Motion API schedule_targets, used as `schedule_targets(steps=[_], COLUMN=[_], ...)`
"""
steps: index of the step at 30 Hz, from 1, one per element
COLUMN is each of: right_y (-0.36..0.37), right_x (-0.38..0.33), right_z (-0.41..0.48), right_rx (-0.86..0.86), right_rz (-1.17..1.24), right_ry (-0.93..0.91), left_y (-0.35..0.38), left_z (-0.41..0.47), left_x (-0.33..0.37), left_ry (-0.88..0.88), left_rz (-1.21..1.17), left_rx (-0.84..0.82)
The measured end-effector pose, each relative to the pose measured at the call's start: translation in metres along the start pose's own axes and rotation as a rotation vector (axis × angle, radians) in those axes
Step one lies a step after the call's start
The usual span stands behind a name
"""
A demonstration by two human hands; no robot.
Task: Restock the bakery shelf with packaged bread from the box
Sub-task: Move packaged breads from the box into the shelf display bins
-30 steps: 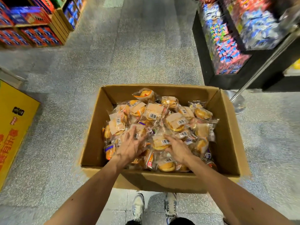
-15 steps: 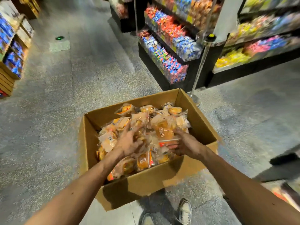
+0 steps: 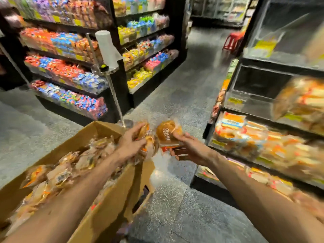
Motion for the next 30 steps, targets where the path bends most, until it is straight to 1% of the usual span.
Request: schedule_targets(steps=[5,8,11,13,15,18,19,21,23,26,30], right_y=[-0.14,-0.231,-0.31,-0.356,-0.397,-0.453,-0.467,-0.487,-0.503,-0.538,-0.593], right_x=[0.013,0.03,0.047,0.057,0.066,0.085,0.088,0.09,0.087,0.086,0.086], right_z=[-0.083,-0.14,-0.203,-0.242,-0.271,-0.31,-0.321,-0.338,-0.349,-0.357,-0.352], right_rx=[0.315,0.559,0.808,0.912,1.025,1.249,1.296,1.33,1.318,1.222,1.167], right_rz=[0.058,0.096,0.155,0.097,-0.009,-0.18,-0.213,-0.21,-0.106,0.04,0.125], right_ry=[-0.06,-0.122,-0.199,-0.216,-0.203,-0.15,-0.148,-0.156,-0.148,-0.104,-0.165], left_y=[0.142,0.236,0.325,0.378,0.421,0.484,0.501,0.531,0.554,0.592,0.647], left_z=[-0.017,-0.045,-0.075,-0.097,-0.117,-0.147,-0.156,-0.169,-0.178,-0.174,-0.151], left_x=[0.097,0.15,0.196,0.228,0.256,0.295,0.307,0.329,0.349,0.368,0.382], left_ry=[0.177,0.207,0.289,0.332,0.353,0.41,0.408,0.396,0.376,0.357,0.32], left_rz=[-0.065,-0.112,-0.106,-0.124,-0.132,-0.112,-0.114,-0.11,-0.097,-0.095,-0.074], left_rx=[-0.181,-0.316,-0.409,-0.489,-0.558,-0.64,-0.668,-0.744,-0.813,-0.882,-0.934])
Point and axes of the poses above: each hand's wrist, its own z-axis towards the middle knuckle, its own y-axis out of the palm, x = y × z, the point moved 2 cm from there along z, towards the middle knuckle, and after that the axes turned 9 degrees about x, right-handed, at the moved point
